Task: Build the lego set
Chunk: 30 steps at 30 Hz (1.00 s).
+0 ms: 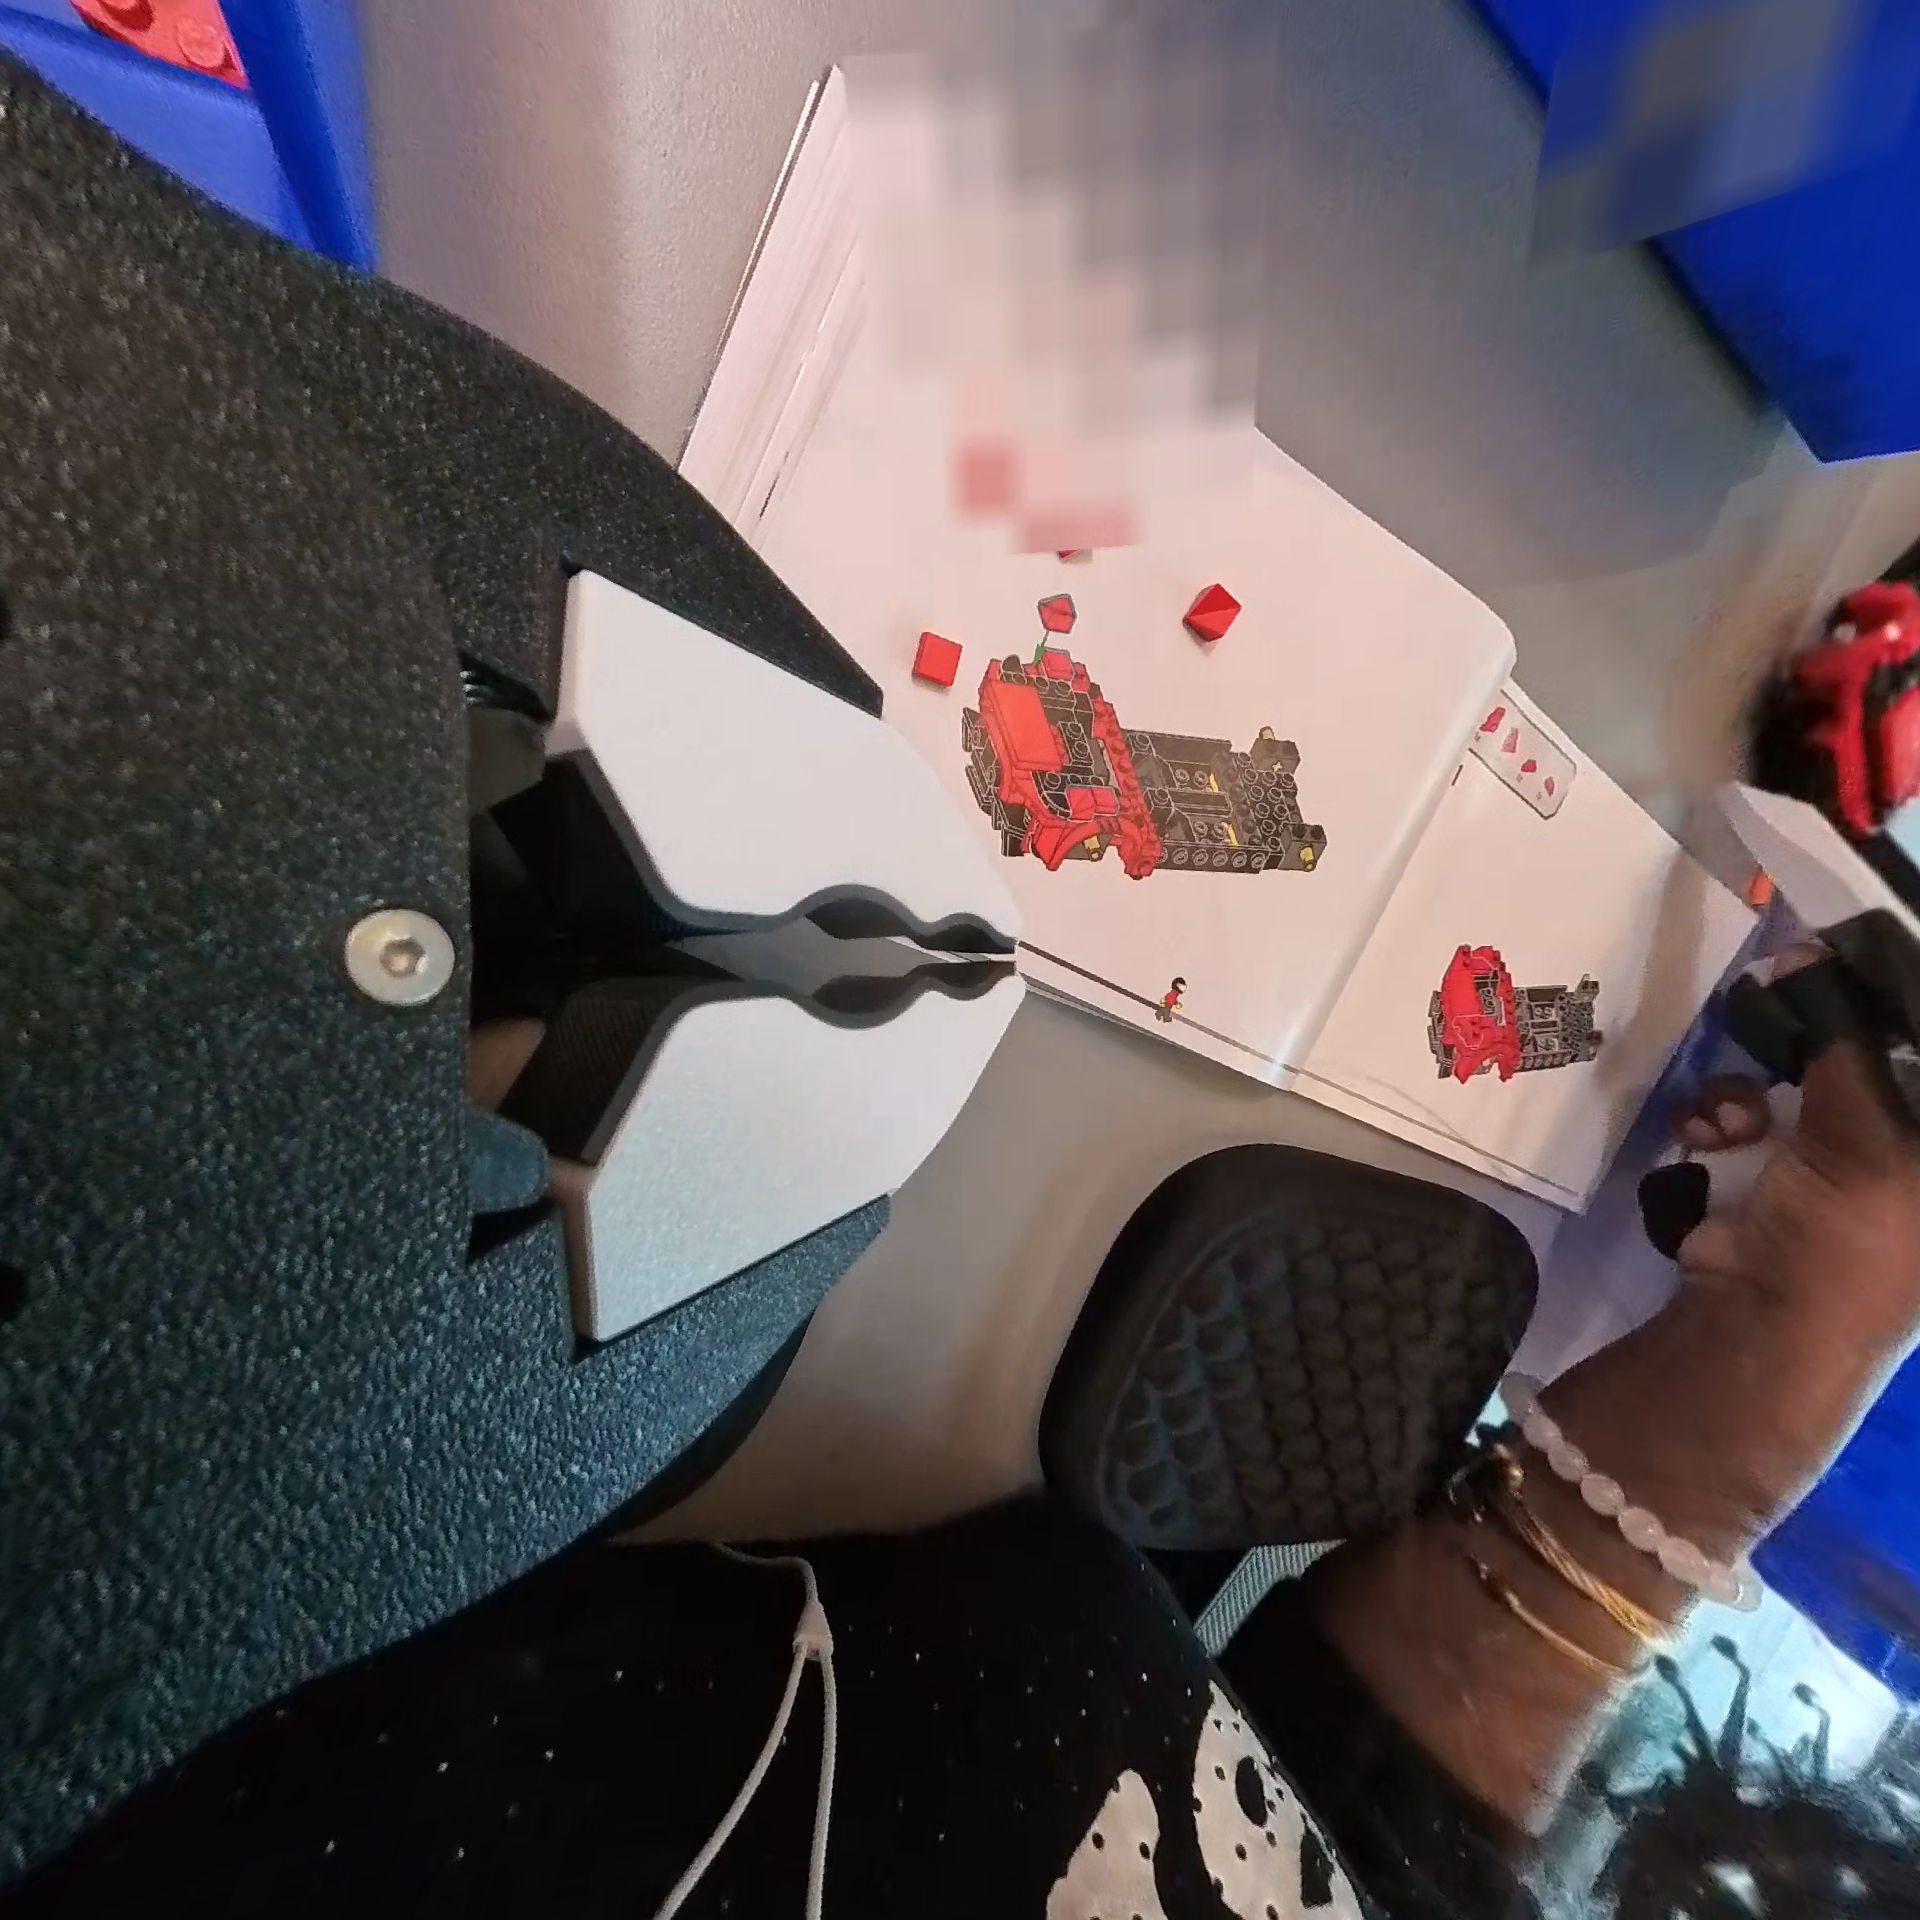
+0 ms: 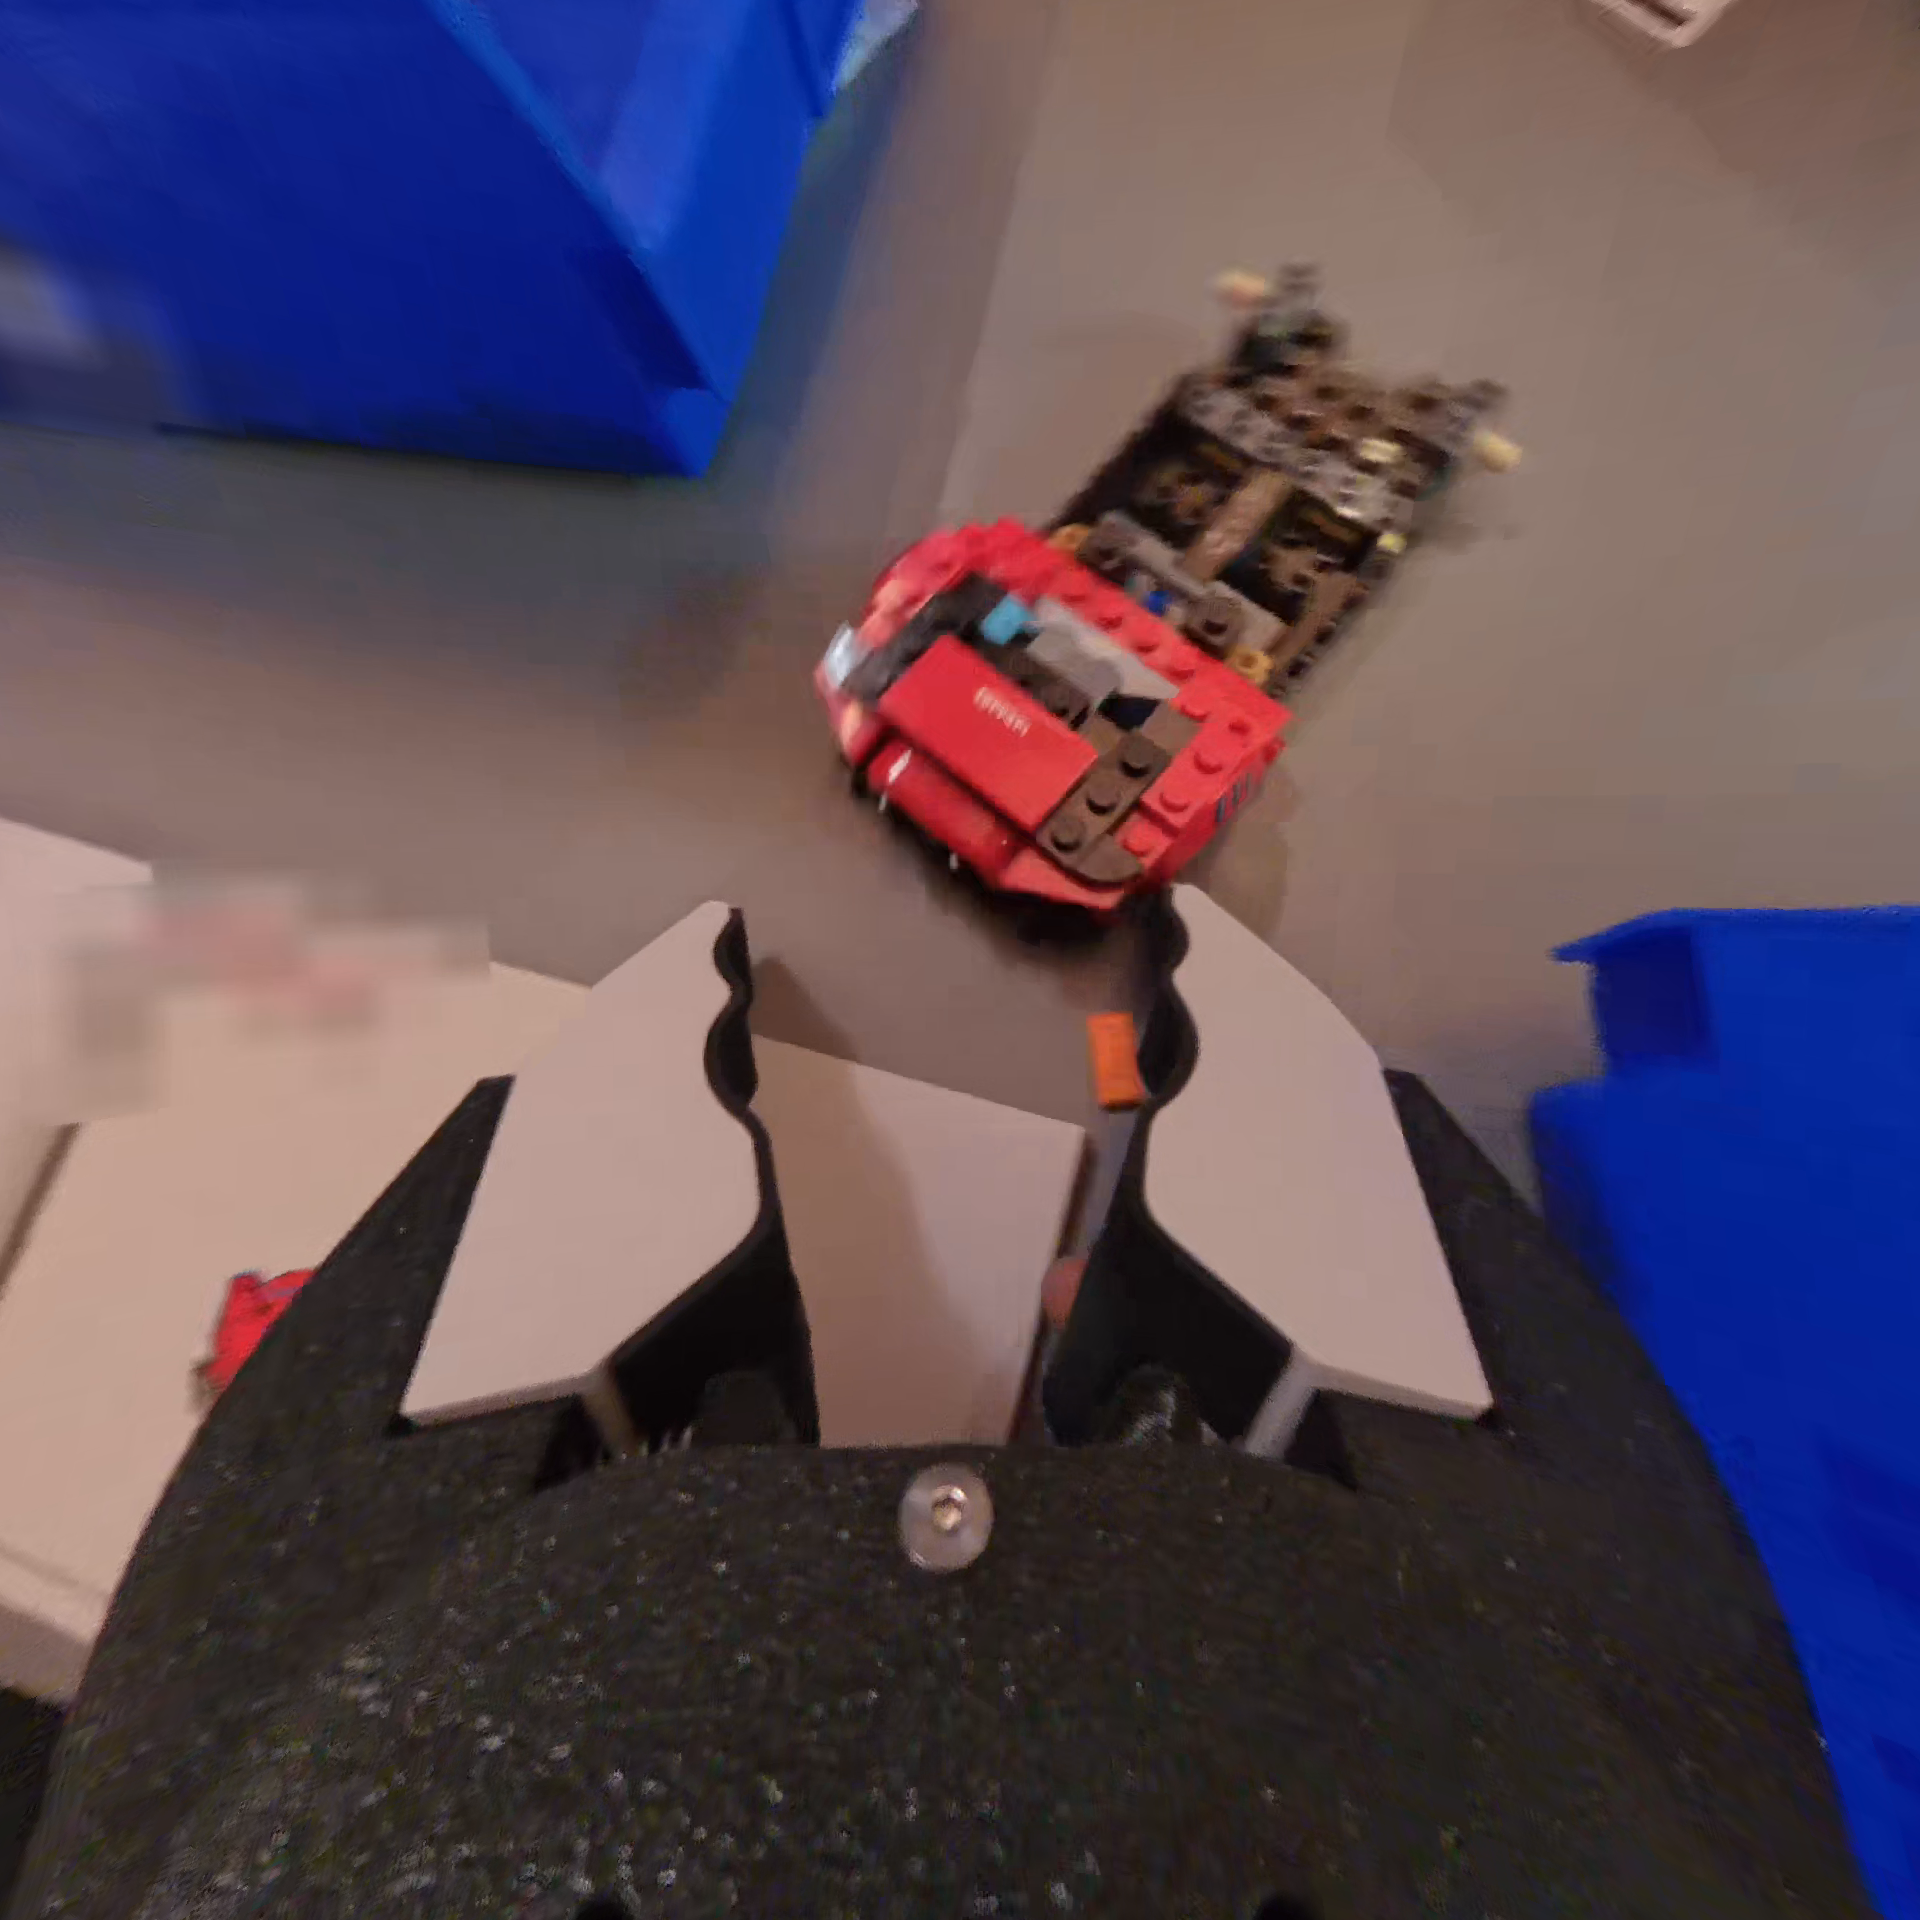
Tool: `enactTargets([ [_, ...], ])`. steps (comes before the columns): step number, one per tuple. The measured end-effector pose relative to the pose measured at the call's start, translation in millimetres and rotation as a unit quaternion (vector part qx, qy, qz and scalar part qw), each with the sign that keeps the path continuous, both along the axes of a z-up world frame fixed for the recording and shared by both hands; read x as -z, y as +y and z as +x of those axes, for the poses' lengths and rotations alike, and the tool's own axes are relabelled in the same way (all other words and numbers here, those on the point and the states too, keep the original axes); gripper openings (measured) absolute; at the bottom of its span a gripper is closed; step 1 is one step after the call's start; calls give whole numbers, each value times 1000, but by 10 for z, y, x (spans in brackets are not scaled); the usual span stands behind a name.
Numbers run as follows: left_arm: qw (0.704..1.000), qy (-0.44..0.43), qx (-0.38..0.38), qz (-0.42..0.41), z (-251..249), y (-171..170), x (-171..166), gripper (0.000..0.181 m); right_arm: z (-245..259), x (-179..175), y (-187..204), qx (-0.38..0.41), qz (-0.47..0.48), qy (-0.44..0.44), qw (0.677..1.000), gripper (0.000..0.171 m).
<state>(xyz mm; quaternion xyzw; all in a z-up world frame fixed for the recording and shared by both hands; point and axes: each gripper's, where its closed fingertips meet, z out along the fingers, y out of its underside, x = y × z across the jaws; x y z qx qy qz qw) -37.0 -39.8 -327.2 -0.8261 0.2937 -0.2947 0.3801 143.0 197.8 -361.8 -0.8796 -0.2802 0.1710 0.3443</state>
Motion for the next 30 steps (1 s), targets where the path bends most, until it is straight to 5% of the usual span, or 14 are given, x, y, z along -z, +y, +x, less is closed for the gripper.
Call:
enactTargets([
  [13, 1000, -1, 0, 1, 1, 0, -5, 1, -166, -359, 207, -83, 77, -46, 993, 75],
  [19, 1000, -1, -2, 2, -2, 4, -5, 1, -282, -94, 369, -92, 31, -104, 990, 82],
  [22, 1000, -4, -3, 1, -3, 6, -8, 1, -293, -76, 397, -90, 24, -95, 991, 67],
  [30, 1000, -3, -2, 1, -2, 6, -6, 1, -438, -106, -27, -173, 12, -61, 983, 60],
])
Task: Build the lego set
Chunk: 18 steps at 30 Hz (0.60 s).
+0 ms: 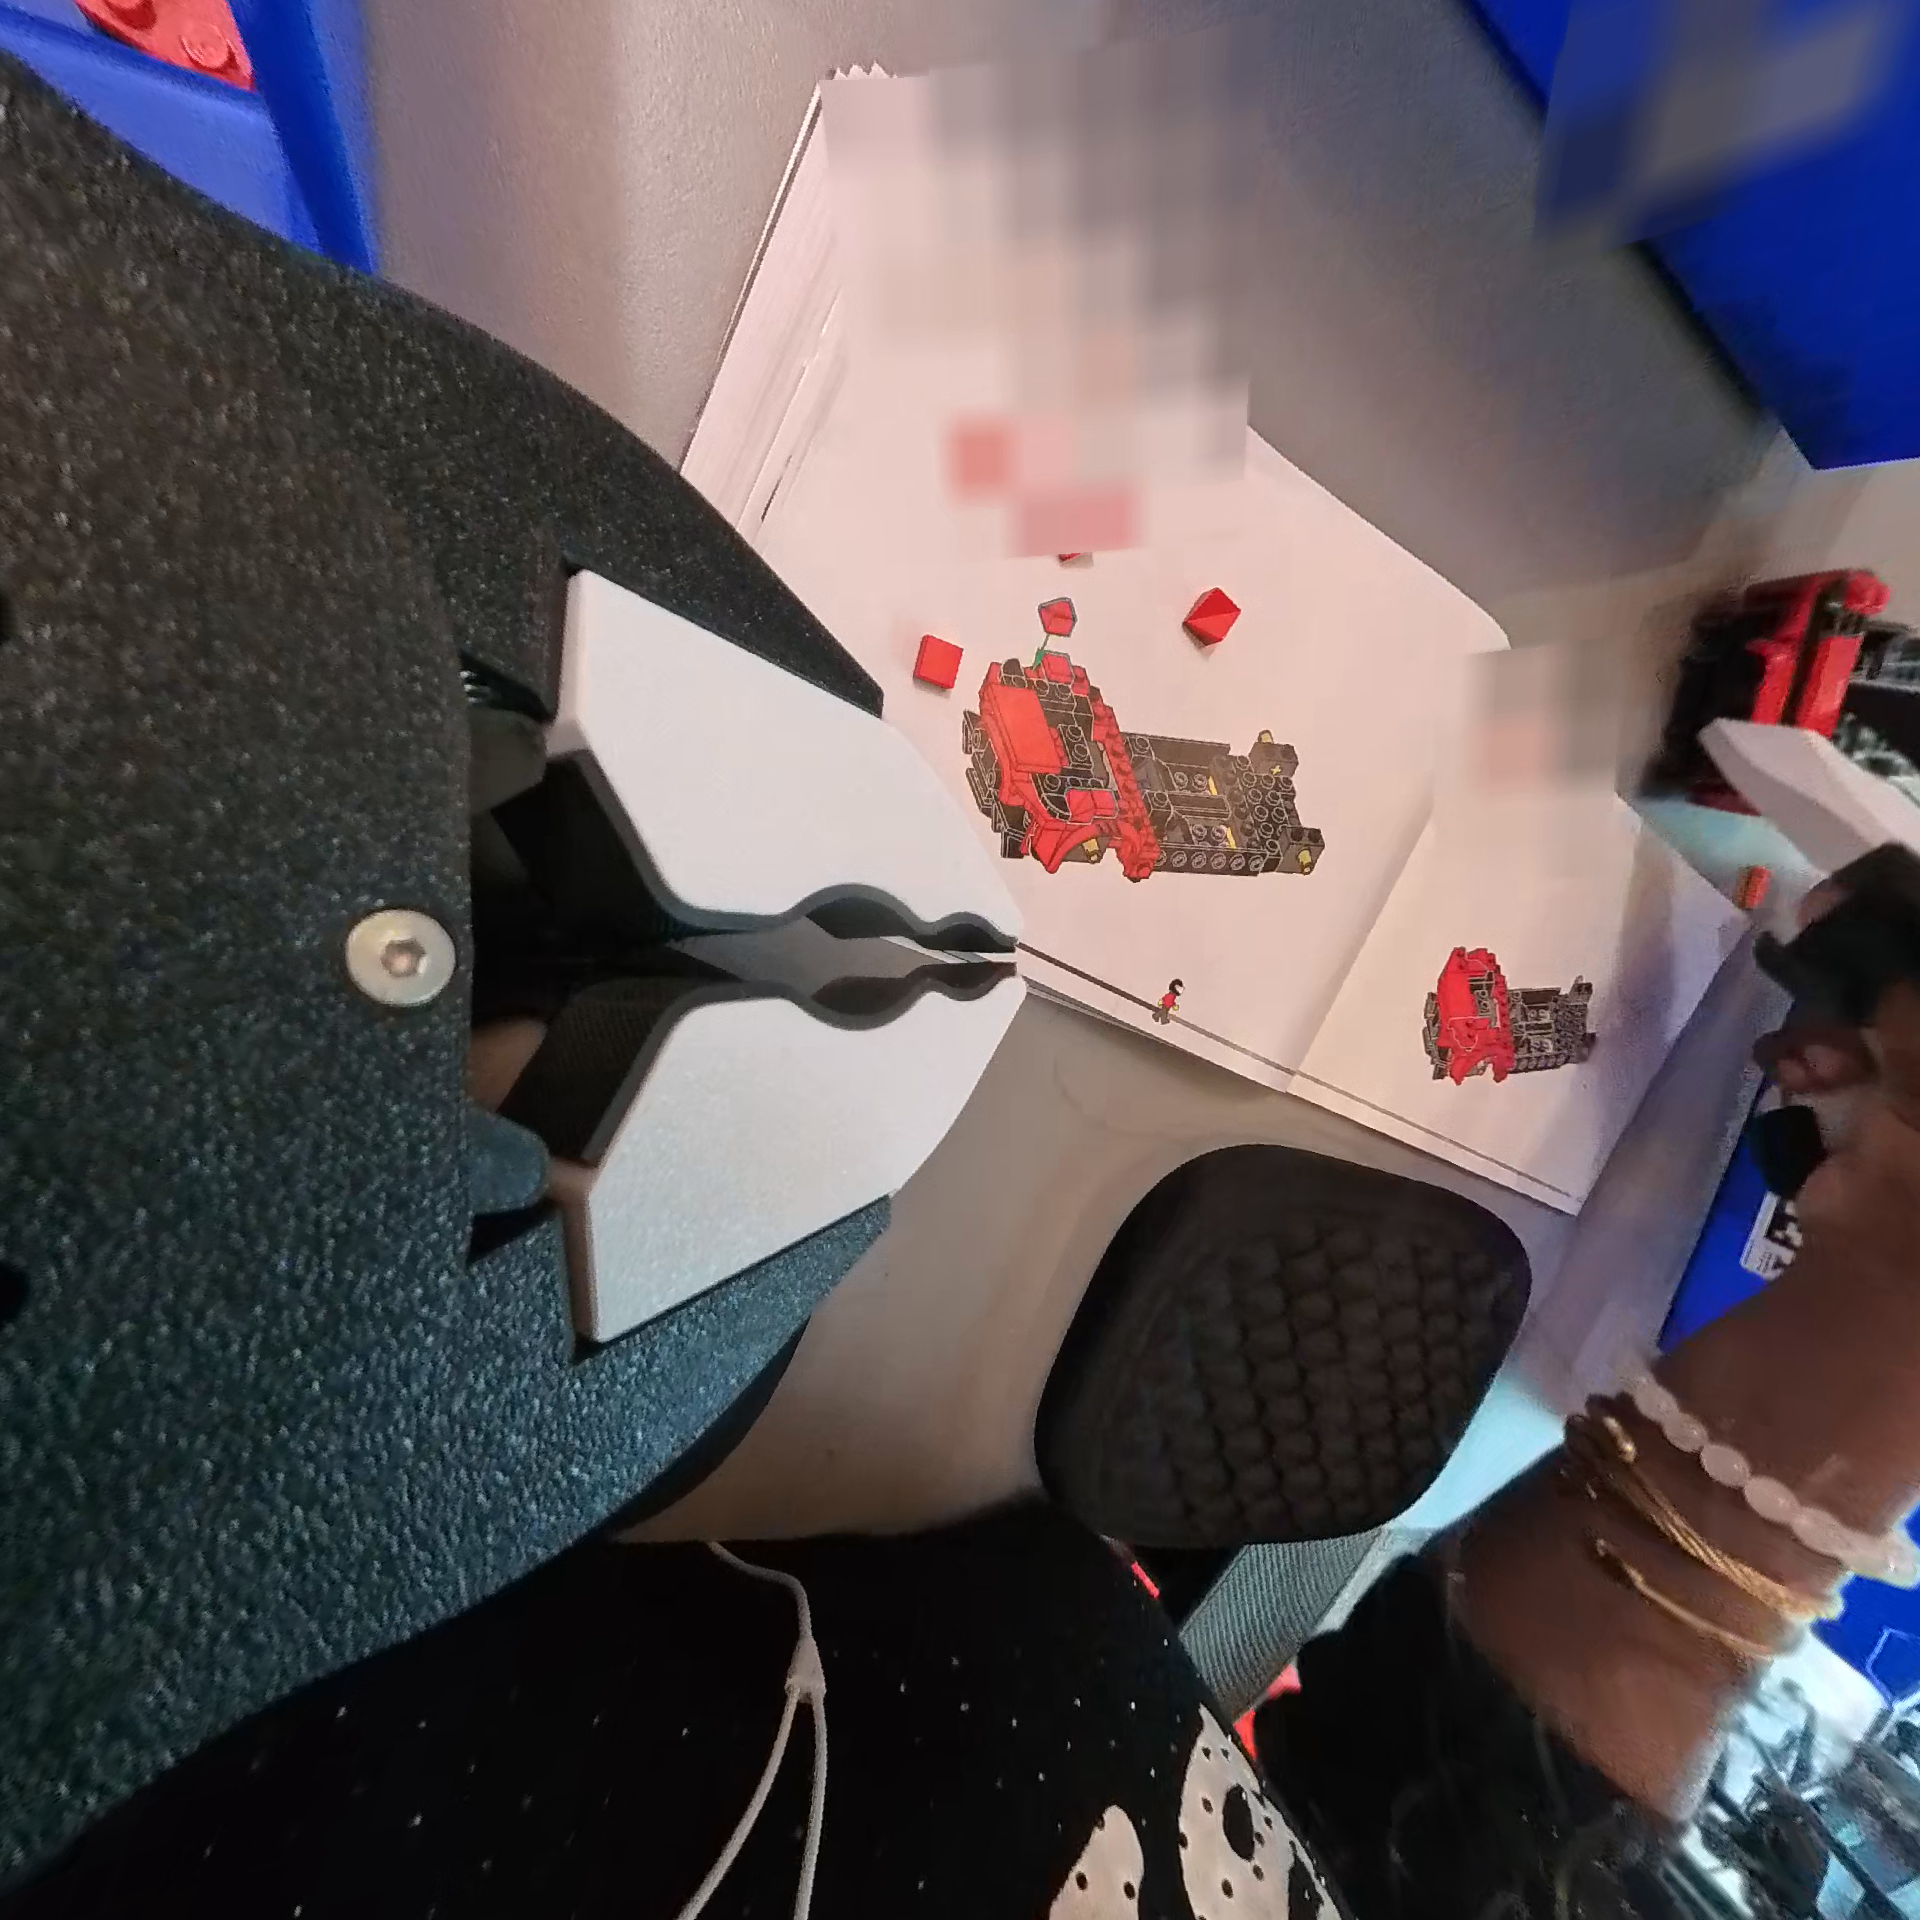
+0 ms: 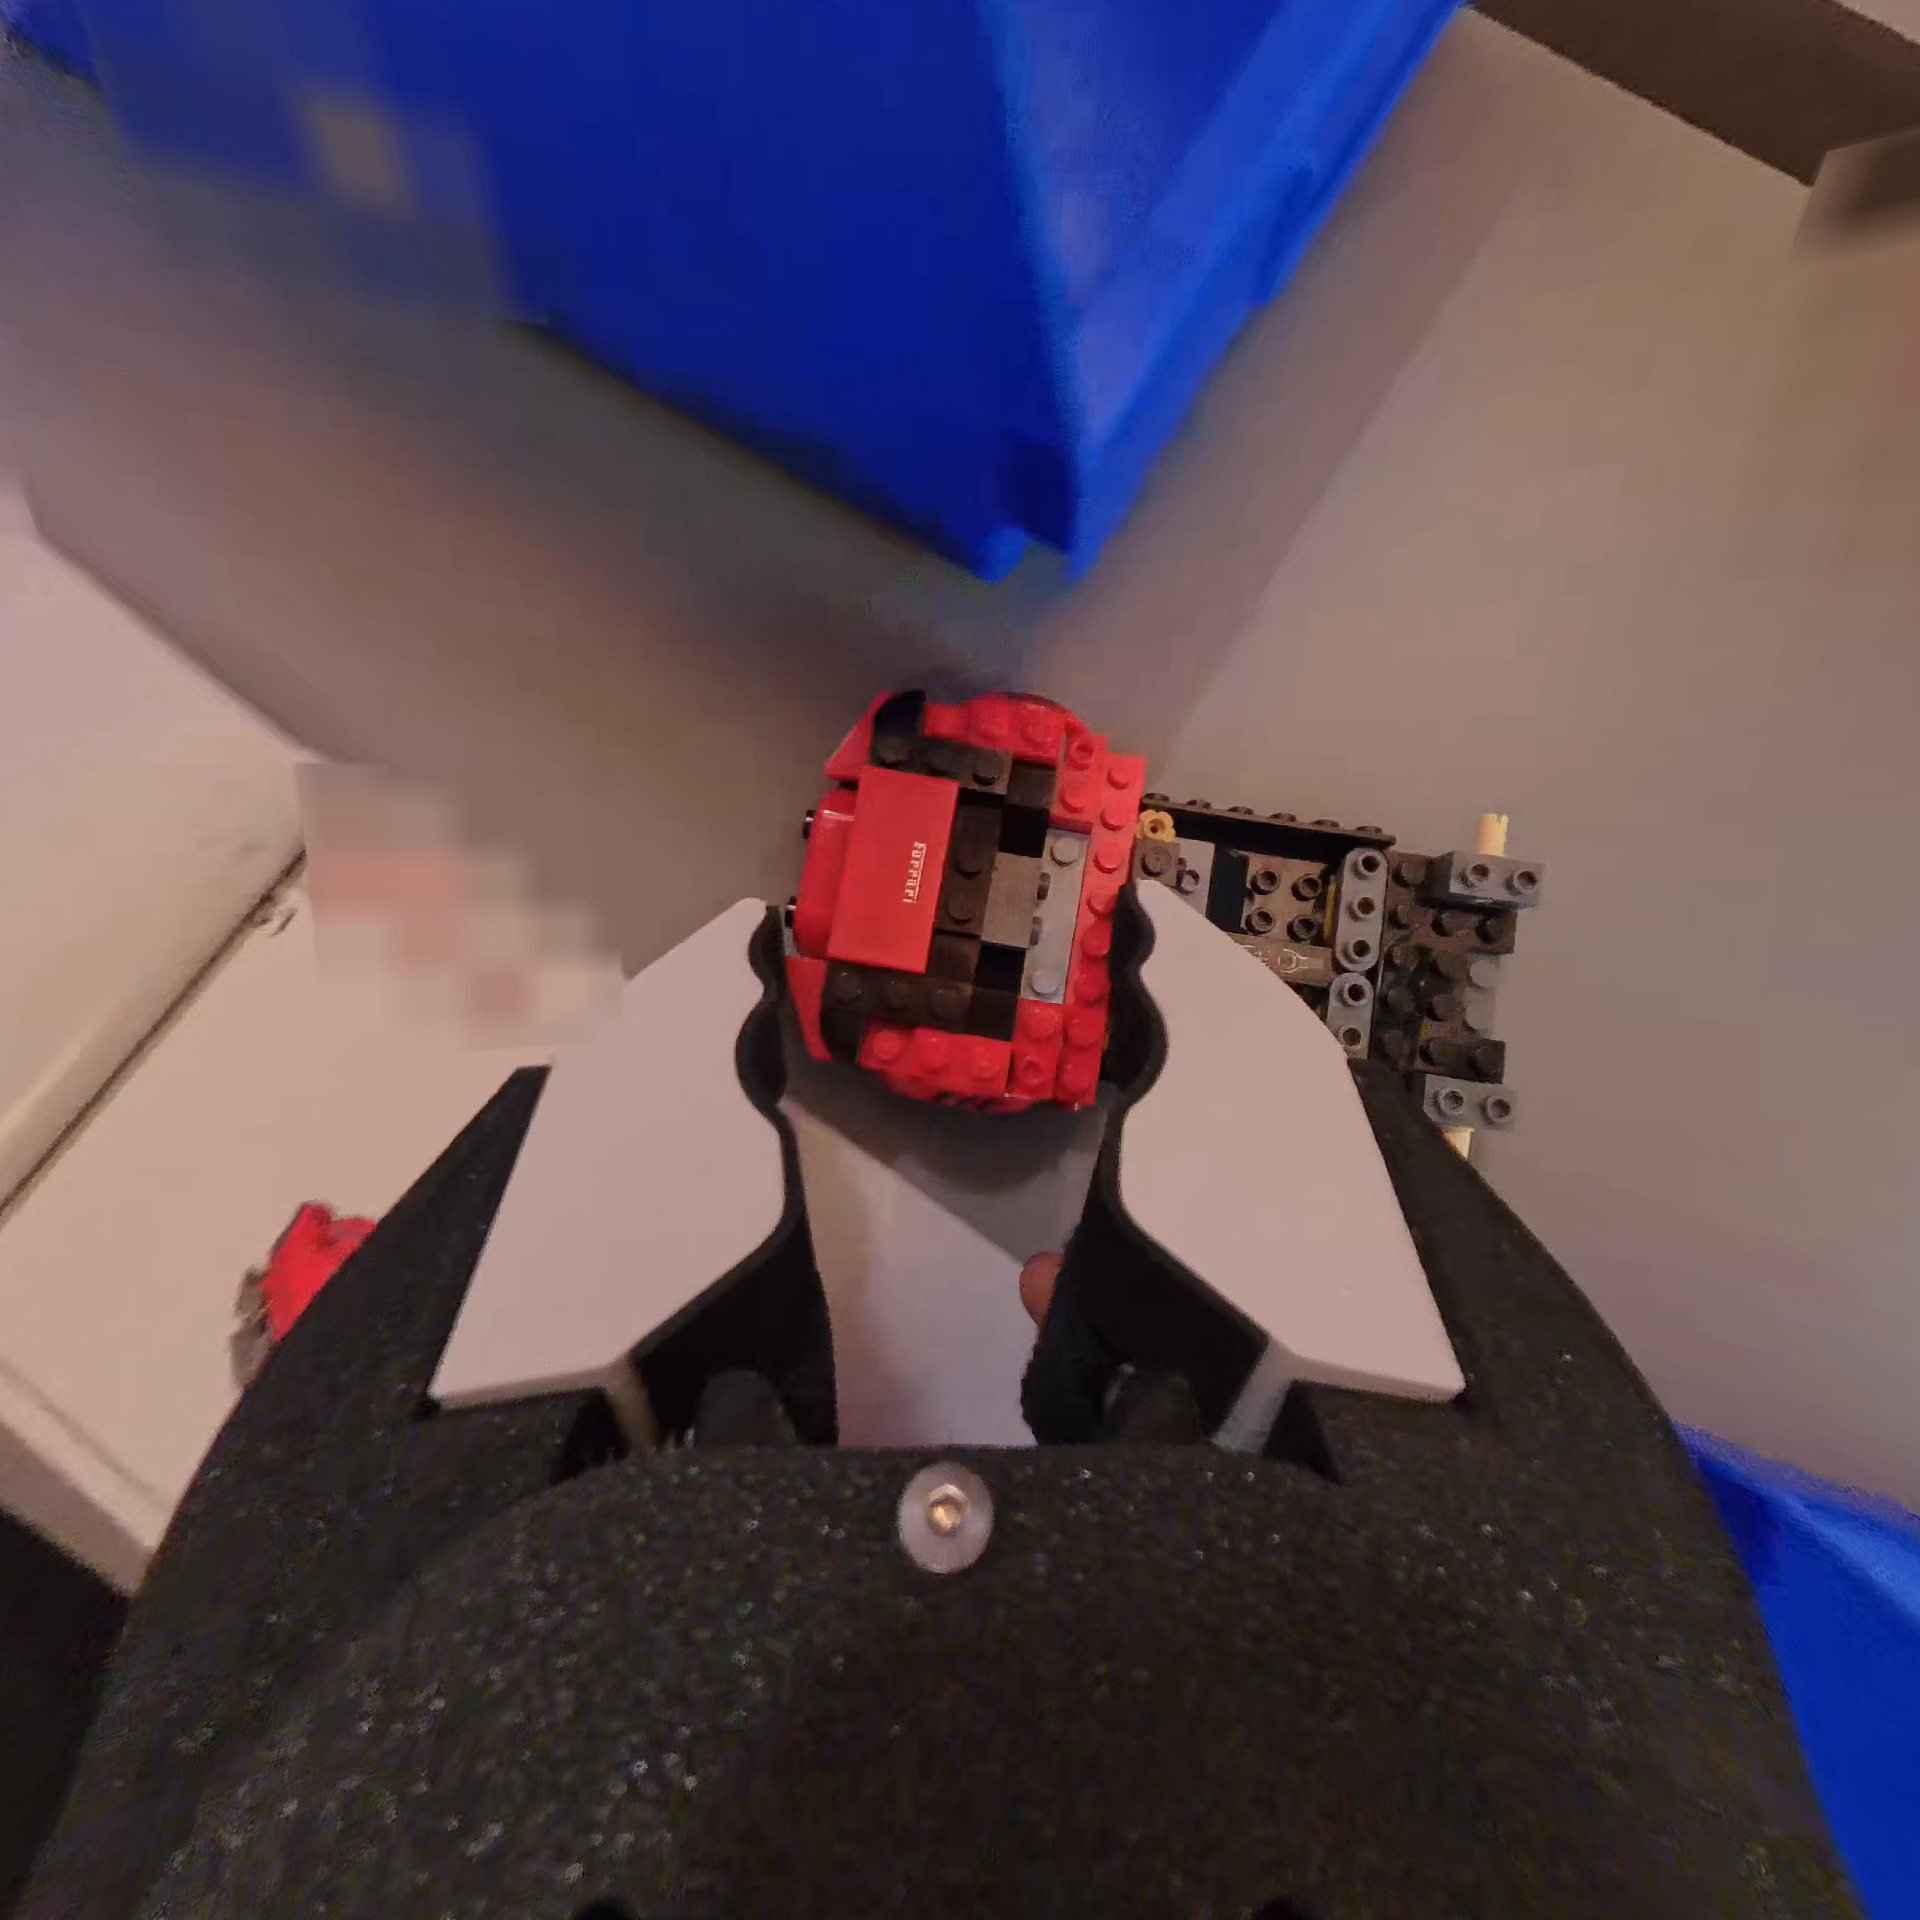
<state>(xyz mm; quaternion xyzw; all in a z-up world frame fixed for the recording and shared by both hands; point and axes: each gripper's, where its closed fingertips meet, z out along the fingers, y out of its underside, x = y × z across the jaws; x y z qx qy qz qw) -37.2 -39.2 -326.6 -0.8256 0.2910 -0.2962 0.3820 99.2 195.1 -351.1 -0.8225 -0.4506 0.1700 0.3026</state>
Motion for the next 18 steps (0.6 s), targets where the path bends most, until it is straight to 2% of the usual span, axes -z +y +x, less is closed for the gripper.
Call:
enactTargets([
  [4, 1000, 2, 0, 0, 0, 0, 2, 1, -110, -18, -236, -53, -6, -1, 999, 62],
  [7, 1000, -3, 4, 6, 5, -9, -19, 1, -219, -232, -344, -73, 9, 28, 997, 62],
  [9, 1000, -17, 3, 12, -3, -8, -60, 1, -423, -480, -516, -119, 26, 72, 990, 49],
  [11, 999, -35, -3, 11, -22, 2, -97, 1, -717, -668, -842, -214, 30, 113, 970, 28],
  [12, 999, -43, -6, 11, -32, 7, -112, 1, -863, -699, -1001, -258, 29, 124, 958, 24],
  [15, 998, -54, -12, 18, -51, 13, -147, 1, -1192, -515, -1375, -355, -5, 101, 929, 19],
  [18, 998, -56, -13, 22, -56, 14, -157, 1, -1334, -208, -1460, -400, -14, 36, 916, 10],
])
